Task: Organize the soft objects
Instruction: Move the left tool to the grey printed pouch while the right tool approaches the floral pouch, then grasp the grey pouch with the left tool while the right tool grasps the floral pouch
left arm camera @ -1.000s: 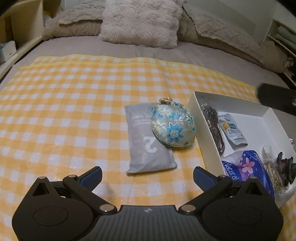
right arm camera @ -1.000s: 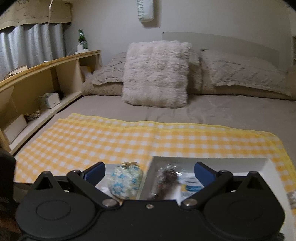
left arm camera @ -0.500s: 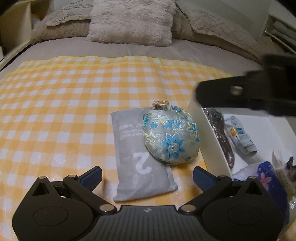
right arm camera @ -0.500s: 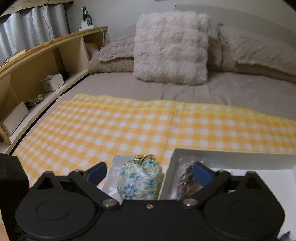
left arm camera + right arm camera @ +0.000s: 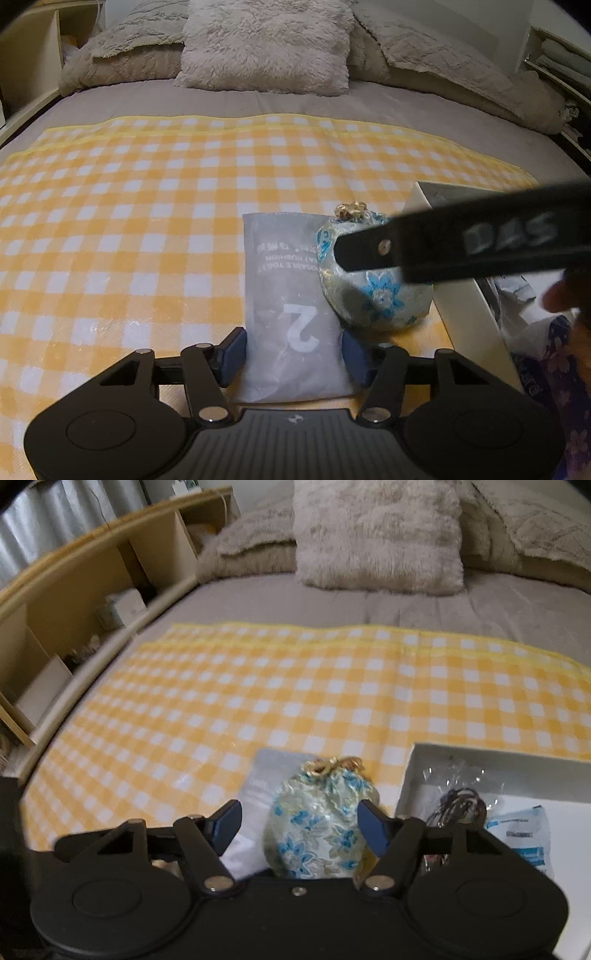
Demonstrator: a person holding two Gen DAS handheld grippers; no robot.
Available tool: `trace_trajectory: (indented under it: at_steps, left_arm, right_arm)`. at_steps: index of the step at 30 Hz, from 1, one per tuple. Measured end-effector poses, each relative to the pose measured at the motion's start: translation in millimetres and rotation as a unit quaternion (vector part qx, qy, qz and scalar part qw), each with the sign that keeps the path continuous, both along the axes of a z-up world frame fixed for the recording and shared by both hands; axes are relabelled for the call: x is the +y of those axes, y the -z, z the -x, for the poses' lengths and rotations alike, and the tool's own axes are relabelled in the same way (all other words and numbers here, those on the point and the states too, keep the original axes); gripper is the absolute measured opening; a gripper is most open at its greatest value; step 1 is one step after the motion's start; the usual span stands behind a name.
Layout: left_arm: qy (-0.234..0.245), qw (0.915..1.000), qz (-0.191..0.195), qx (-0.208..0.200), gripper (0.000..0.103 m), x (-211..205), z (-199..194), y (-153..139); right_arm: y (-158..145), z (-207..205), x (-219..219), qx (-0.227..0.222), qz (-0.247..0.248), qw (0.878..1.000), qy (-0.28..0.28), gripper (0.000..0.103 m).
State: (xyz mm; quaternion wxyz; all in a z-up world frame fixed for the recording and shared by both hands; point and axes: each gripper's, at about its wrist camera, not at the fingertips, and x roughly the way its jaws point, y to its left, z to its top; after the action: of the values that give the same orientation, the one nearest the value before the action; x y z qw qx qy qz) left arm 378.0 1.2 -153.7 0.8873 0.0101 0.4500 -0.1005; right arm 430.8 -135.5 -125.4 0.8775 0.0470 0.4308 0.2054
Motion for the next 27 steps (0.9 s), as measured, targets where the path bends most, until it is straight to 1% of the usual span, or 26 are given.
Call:
trace_trajectory:
  at_steps: [2,4,5,6,7,8,10,11,14,15,16,18,20,22,23,24,27]
  left_arm:
    - [0.007,1.0,-0.003,0.0,0.054,2,3,0]
    - [0.012,0.9999,-0.004,0.002,0.053,5,7,0]
    - [0.013,0.9999,-0.005,0.003,0.052,6,8,0]
    - [0.014,0.9999,-0.007,0.004,0.052,7,10,-1]
    - [0.015,0.9998,-0.008,0.006,0.051,9,13,-1]
    - [0.015,0.9998,-0.009,0.007,0.05,9,14,-1]
    - [0.017,0.9997,-0.016,0.012,0.05,12,17,-3]
    - [0.019,0.9995,-0.019,0.016,0.05,13,20,-4]
    - [0.03,0.9984,-0.03,0.039,0.05,15,24,-9]
    - [0.03,0.9982,-0.031,0.042,0.053,15,27,-11]
    - [0.026,0.9984,-0.03,0.042,0.054,16,29,-12]
    - [0.017,0.9988,-0.029,0.036,0.068,16,31,-13]
    - [0.008,0.999,-0.034,0.028,0.071,16,30,-13]
    - [0.001,0.9991,-0.034,0.024,0.071,13,27,-13]
    - [0.0,0.9992,-0.033,0.024,0.067,12,25,-12]
    - [0.003,0.9991,-0.032,0.029,0.054,10,22,-10]
    - [0.027,0.9981,-0.044,0.035,0.051,2,15,-6]
  right_arm:
    - [8,-1,6,0.0,0.026,1.0,-0.006,0.07]
    - [11,1,13,-0.009,0.048,0.999,-0.018,0.069]
    - [13,2,15,-0.011,0.056,0.998,-0.024,0.067]
    - [14,3,18,-0.011,0.065,0.997,-0.03,0.057]
    - [16,3,20,-0.007,0.075,0.997,-0.034,0.05]
    - [17,4,23,-0.004,0.089,0.995,-0.037,0.038]
    - [16,7,23,-0.009,0.1,0.994,-0.046,0.029]
    - [14,9,24,-0.012,0.103,0.993,-0.05,0.018]
    - [6,13,21,-0.015,0.091,0.994,-0.054,0.008]
    - [4,15,21,-0.017,0.091,0.994,-0.057,0.007]
    - [1,18,22,-0.019,0.092,0.994,-0.061,0.006]
    - [-3,22,23,-0.021,0.093,0.993,-0.064,0.005]
    - [-8,26,22,-0.022,0.089,0.994,-0.065,0.005]
    - [-10,28,23,-0.021,0.086,0.994,-0.067,0.005]
    - [-11,29,22,-0.02,0.085,0.994,-0.069,0.005]
    - [-12,31,22,-0.018,0.084,0.994,-0.071,0.005]
    - [-12,35,21,-0.009,0.08,0.994,-0.077,0.005]
